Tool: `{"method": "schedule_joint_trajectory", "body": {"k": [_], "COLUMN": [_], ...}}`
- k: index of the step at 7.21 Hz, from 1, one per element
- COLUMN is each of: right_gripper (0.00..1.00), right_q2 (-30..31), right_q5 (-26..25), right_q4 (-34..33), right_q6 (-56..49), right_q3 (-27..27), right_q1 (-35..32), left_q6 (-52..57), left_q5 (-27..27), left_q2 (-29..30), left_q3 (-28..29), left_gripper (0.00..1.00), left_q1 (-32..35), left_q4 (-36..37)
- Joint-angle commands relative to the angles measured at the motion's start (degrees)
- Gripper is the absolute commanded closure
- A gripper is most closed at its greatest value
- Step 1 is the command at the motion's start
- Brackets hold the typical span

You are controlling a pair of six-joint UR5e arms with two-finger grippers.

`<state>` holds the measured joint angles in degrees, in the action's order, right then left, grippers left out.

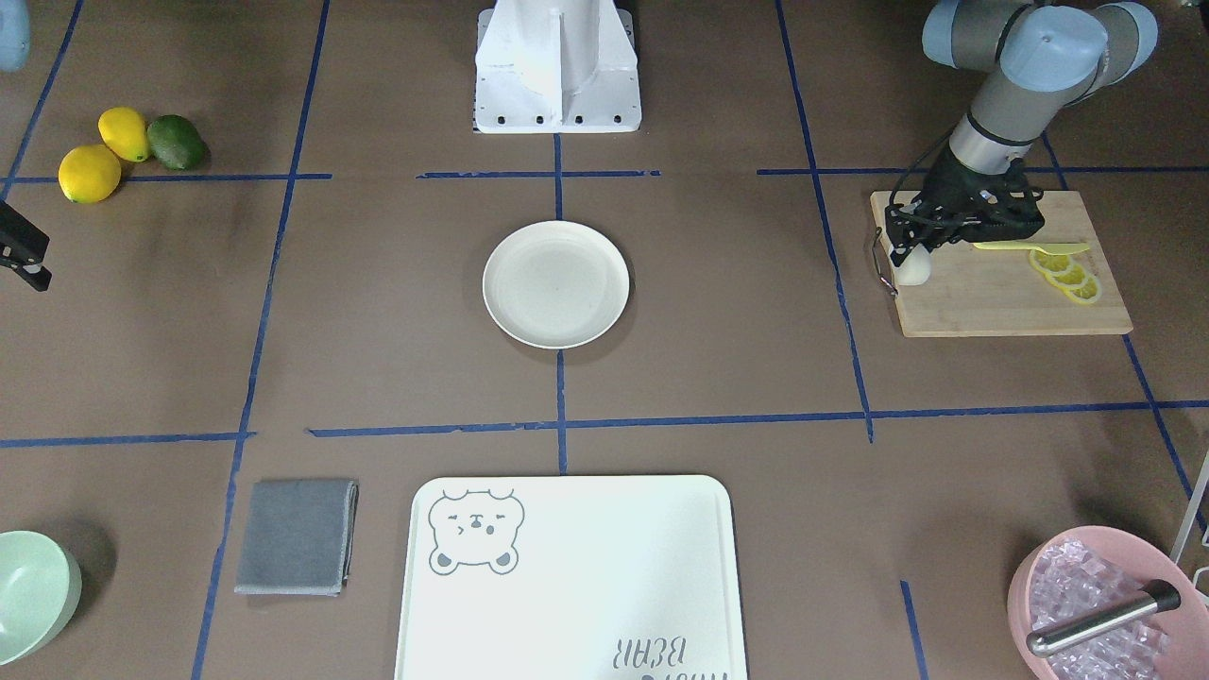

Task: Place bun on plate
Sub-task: 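Carry the white bun with the left gripper over the white plate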

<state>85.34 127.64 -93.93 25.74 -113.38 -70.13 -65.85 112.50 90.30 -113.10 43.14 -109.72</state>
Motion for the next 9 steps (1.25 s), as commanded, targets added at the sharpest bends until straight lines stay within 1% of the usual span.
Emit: {"method": "schedule_joint_trajectory", "body": {"k": [1,2,3,4,5,6,7,9], "right_gripper": [0.0,0.0,0.0,0.0,0.0,0.0,0.0,0.0], "right_q2": [2.6,5.0,5.8,6.2,6.3,6.2,6.3,6.9], "right_q5": [4.2,4.9,6.8,9.4,9.5,9.2,8.7,7.8], "right_q4": [0.1,0.1,0.1,0.1,0.2,0.2,0.3,2.6], "right_q6": [-7.7,-13.1,-18.7,-23.4,-28.0,-31.1,-31.4,-32.0], "right_q3": [1.8,3.2,6.2,9.7,12.7,14.8,15.0,15.6], "right_q1": [-6.1,-9.5,-13.4,-16.8,-18.9,-19.8,-19.8,-19.8], "left_q6": [-0.7,-2.0,-7.7,-11.0,-14.8,-17.0,-18.6,-19.8], "left_q5": [-0.5,-0.5,-0.7,-3.9,-6.8,-9.5,-10.2,-11.8], "left_q2": [16.6,22.1,25.5,30.8,35.4,40.4,42.8,46.8], "left_q3": [-3.2,-2.6,-0.7,2.9,7.4,12.2,14.4,19.5], "left_gripper": [0.65,0.65,0.65,0.65,0.65,0.65,0.65,0.65], "left_q1": [-0.6,-2.3,-5.8,-8.1,-12.1,-14.4,-16.3,-18.7], "left_q4": [22.5,26.1,26.5,26.5,26.2,26.0,25.8,25.1]}}
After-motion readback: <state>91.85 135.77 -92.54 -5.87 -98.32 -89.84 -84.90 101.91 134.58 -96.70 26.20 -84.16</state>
